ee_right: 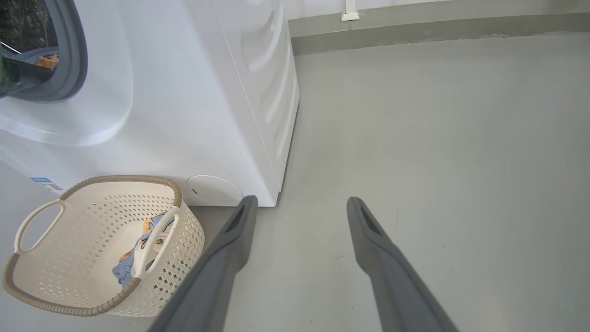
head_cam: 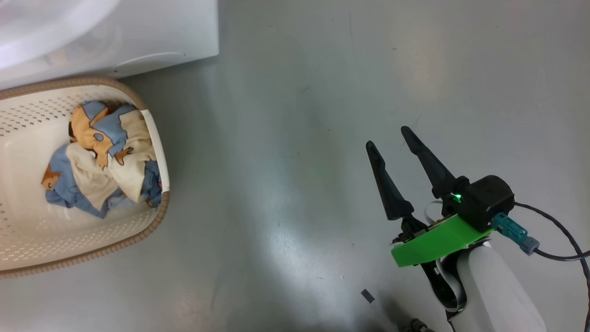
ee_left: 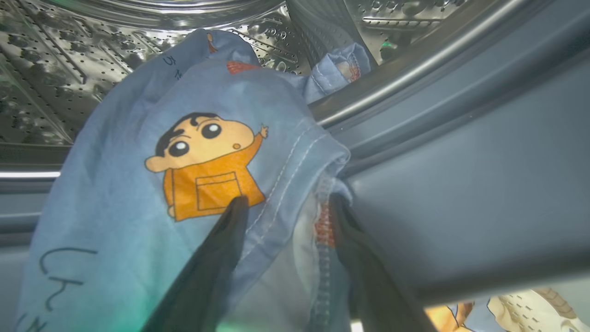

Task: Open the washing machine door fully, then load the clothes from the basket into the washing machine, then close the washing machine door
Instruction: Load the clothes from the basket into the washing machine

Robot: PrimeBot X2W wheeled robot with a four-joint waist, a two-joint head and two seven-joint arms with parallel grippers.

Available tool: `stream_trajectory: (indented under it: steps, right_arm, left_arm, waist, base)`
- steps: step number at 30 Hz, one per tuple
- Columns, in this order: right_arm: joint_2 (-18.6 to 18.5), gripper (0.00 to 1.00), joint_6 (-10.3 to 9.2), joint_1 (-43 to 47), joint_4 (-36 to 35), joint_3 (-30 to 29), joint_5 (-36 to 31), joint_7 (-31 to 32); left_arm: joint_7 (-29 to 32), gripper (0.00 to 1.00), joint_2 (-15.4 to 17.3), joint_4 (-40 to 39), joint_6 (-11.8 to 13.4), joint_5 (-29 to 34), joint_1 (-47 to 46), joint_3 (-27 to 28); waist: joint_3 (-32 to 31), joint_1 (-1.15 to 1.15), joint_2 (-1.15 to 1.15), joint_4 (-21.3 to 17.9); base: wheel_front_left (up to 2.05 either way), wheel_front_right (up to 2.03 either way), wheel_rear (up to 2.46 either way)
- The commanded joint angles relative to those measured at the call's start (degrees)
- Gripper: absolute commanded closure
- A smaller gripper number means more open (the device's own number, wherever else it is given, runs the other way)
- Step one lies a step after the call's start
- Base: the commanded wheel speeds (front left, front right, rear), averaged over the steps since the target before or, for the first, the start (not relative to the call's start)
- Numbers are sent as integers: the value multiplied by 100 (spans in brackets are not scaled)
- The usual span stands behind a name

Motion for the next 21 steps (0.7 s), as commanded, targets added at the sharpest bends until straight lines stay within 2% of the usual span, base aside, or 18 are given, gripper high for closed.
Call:
stream_trajectory:
  steps: [1, 2, 3, 4, 11, 16, 21]
  right_arm:
    - [44, 0, 9, 44, -144, 132, 67, -43]
    - [44, 0, 9, 44, -147, 138, 67, -43]
    - [44, 0, 9, 45, -148, 143, 66, -43]
    - [44, 0, 9, 46, -147, 147, 63, -43]
    - [44, 0, 9, 62, -141, 169, 55, -43]
    - [44, 0, 9, 74, -147, 218, 65, -43]
    - [44, 0, 9, 73, -167, 255, 80, -43]
  left_arm:
    - [16, 52, 349, -66, 45, 9, -96, 79]
    - [9, 62, 349, -29, 46, 7, -115, 69]
    - [5, 78, 347, 11, 47, 2, -131, 61]
    - [3, 100, 340, 54, 47, -11, -145, 57]
    - [-172, 100, 314, 231, 39, -114, -290, 33]
    - [-729, 100, 333, 144, 115, -205, -555, 133]
    - [-1419, 100, 340, -23, 90, -250, -971, 149]
  waist:
    - [1, 0, -1, -2]
    - [1, 0, -1, -4]
    - [0, 0, -1, -8]
    - [-2, 0, -1, -10]
    - [-33, 0, -1, -24]
    - [-11, 0, -1, -52]
    - [122, 0, -1, -115]
  base:
    - [0, 0, 0]
    - [0, 0, 0]
    - [0, 0, 0]
    - [0, 0, 0]
    - [0, 0, 0]
    - [0, 0, 0]
    - [0, 0, 0]
